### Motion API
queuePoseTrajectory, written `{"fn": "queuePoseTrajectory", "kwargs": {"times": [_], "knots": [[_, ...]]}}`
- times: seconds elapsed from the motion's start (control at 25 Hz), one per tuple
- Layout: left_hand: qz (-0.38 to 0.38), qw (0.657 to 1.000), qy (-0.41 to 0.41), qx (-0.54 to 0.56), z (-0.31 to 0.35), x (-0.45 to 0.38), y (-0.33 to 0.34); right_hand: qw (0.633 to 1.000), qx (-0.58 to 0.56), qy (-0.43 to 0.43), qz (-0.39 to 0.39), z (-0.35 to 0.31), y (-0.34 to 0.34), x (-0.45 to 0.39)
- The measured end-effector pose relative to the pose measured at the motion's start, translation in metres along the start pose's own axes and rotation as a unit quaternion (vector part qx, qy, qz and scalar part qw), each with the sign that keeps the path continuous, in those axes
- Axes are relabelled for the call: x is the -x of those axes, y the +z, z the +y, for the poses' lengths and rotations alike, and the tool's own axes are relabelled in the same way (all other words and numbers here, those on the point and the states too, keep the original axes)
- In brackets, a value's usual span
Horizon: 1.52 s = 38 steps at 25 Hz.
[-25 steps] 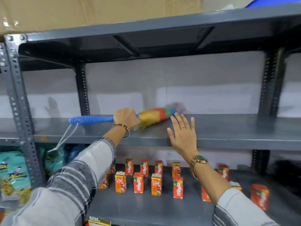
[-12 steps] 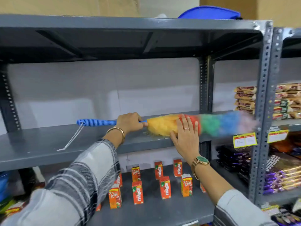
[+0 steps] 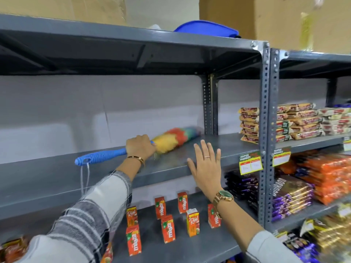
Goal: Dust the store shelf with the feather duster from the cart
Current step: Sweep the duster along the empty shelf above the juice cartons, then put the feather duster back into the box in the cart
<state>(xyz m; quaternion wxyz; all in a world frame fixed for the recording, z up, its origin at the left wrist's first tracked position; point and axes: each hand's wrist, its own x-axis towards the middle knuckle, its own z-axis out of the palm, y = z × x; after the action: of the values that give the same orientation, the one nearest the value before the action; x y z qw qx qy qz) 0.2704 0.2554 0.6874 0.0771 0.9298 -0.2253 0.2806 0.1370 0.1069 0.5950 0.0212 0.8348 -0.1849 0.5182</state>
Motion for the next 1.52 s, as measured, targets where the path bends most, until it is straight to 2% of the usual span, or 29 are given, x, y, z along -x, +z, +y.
{"fn": "queuePoseTrajectory", "kwargs": {"times": [0.12, 0.24, 0.36, 0.48, 0.6, 0.72, 0.88, 1.08, 1.24, 1.32, 1.52], "knots": [[0.027, 1.000, 0.011, -0.004, -0.036, 0.002, -0.008, 1.000, -0.008, -0.008, 0.023, -0.005, -0.005, -0.006], [0.052, 0.993, 0.089, -0.050, -0.081, 0.013, -0.014, 0.998, -0.009, -0.042, 0.040, -0.025, -0.012, -0.009], [0.112, 0.973, 0.186, -0.076, -0.104, 0.024, -0.026, 0.996, -0.033, -0.057, 0.065, -0.048, -0.020, -0.011], [0.190, 0.957, 0.196, -0.097, -0.109, 0.029, -0.039, 0.993, -0.031, -0.074, 0.090, -0.062, -0.029, -0.008], [0.192, 0.953, 0.221, -0.072, -0.091, 0.029, -0.048, 0.991, -0.020, -0.067, 0.110, -0.068, -0.042, -0.006], [0.200, 0.936, 0.287, -0.020, -0.054, 0.027, -0.045, 0.994, 0.013, -0.032, 0.108, -0.051, -0.055, -0.003], [0.162, 0.921, 0.353, 0.003, 0.018, 0.037, -0.025, 0.993, 0.068, 0.057, 0.076, 0.008, -0.069, 0.027], [0.167, 0.875, 0.454, 0.004, 0.138, 0.066, 0.010, 0.979, 0.139, 0.148, -0.020, 0.113, -0.086, 0.107], [0.091, 0.863, 0.497, 0.015, 0.234, 0.106, 0.060, 0.953, 0.193, 0.214, -0.087, 0.182, -0.104, 0.172], [0.056, 0.836, 0.546, -0.015, 0.281, 0.141, 0.093, 0.936, 0.219, 0.250, -0.118, 0.215, -0.112, 0.216], [-0.025, 0.730, 0.679, -0.077, 0.349, 0.241, 0.183, 0.880, 0.247, 0.374, -0.158, 0.269, -0.120, 0.319]]}}
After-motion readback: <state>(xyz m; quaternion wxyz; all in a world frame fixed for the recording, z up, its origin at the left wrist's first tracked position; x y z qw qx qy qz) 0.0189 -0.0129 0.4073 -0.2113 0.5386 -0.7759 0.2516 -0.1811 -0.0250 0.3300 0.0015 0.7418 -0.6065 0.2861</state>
